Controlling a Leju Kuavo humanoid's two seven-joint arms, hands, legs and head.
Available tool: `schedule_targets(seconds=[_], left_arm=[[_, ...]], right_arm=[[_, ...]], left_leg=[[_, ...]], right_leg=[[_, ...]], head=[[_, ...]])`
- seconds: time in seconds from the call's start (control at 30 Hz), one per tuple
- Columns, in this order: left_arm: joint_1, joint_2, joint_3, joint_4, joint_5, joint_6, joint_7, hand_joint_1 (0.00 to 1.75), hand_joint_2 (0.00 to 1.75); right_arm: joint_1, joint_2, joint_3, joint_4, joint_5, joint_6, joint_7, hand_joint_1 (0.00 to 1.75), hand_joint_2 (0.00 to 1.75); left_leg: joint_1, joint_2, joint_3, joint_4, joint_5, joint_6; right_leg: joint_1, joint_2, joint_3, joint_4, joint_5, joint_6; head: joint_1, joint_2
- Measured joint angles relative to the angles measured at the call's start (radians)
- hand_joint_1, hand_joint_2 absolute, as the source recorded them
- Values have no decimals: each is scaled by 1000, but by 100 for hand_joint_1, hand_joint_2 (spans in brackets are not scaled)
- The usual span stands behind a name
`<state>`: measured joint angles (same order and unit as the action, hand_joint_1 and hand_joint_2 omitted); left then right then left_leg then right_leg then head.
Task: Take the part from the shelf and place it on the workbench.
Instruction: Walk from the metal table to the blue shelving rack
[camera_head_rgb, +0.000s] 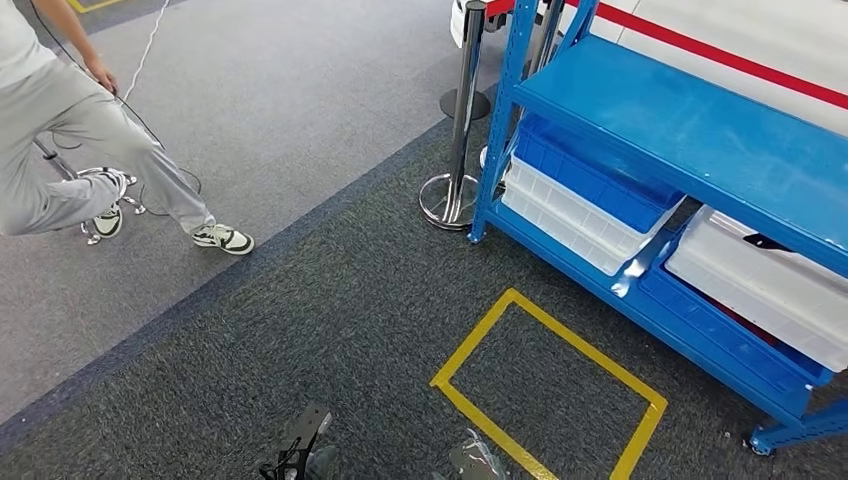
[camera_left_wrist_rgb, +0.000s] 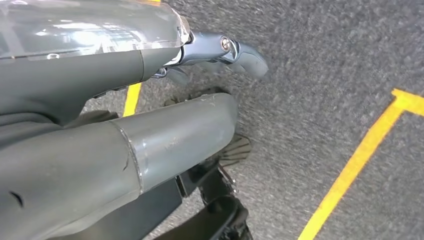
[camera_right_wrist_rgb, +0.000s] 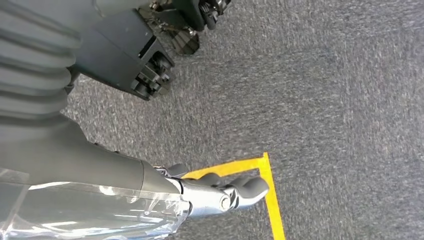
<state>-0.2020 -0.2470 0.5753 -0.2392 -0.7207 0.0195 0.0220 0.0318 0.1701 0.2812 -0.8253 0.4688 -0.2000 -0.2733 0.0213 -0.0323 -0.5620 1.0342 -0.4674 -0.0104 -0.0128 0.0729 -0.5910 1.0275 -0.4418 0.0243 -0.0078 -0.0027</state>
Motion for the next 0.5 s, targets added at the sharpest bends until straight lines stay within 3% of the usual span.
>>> schedule_targets(seconds=[0.07, 0.1, 0.2, 0.23, 0.27, 0.3, 0.4, 0.43, 0.5], left_arm=[[-1, -1, 0, 0, 0, 1, 0, 0, 0], [-2, -2, 0, 0, 1, 1, 0, 0, 0], [-1, -2, 0, 0, 3, 3, 1, 0, 0], [1, -2, 0, 0, 3, 3, 2, 0, 0], [2, -3, 0, 0, 3, 3, 2, 0, 0], [2, -3, 0, 0, 4, 3, 3, 0, 0], [0, -5, 0, 0, 5, 3, 3, 0, 0], [-1, -5, 0, 0, 6, 3, 3, 0, 0], [-2, -7, 0, 0, 6, 3, 3, 0, 0]], right_arm=[[1, -1, 0, 0, 0, 0, 0, 0, 0], [1, -1, -1, 0, 0, 0, -1, 0, 0], [-2, -1, -1, 1, 0, 1, -2, 0, 0], [-1, -1, -1, 2, 0, 1, -2, 0, 0], [0, -2, -2, 3, 0, 1, -2, 0, 0], [0, -2, -2, 4, 0, 1, -2, 0, 0], [-2, -3, -4, 5, 0, 1, -2, 0, 0], [-4, -3, -4, 5, 0, 1, -2, 0, 0], [-5, -3, -6, 5, 0, 1, -2, 0, 0]], left_leg=[[-1, 11, -1, -6, 7, 18], [-1, 18, -2, -9, 11, 26], [-5, 43, -7, -12, 14, 37], [-8, 52, -9, -12, 14, 38], [-10, 61, -10, -12, 14, 39], [-12, 69, -9, -12, 14, 39], [-18, 88, -4, -11, 12, 35], [-19, 93, -3, -11, 11, 32], [-21, 104, -1, -14, 11, 22]], right_leg=[[-3, -11, -5, 6, -5, 11], [-3, -26, -17, 30, -23, 14], [-3, -61, -99, 205, -118, 19], [-2, -63, -123, 256, -135, 19], [-2, -64, -131, 275, -133, 18], [-1, -66, -118, 253, -113, 16], [10, -102, -13, 55, -28, -3], [14, -112, 8, 13, -17, -9], [21, -109, 12, -5, -14, -16]], head=[[1, 0], [4, 0], [12, 0], [12, 0], [12, 0], [12, 0], [13, 0], [13, 0], [13, 0]])
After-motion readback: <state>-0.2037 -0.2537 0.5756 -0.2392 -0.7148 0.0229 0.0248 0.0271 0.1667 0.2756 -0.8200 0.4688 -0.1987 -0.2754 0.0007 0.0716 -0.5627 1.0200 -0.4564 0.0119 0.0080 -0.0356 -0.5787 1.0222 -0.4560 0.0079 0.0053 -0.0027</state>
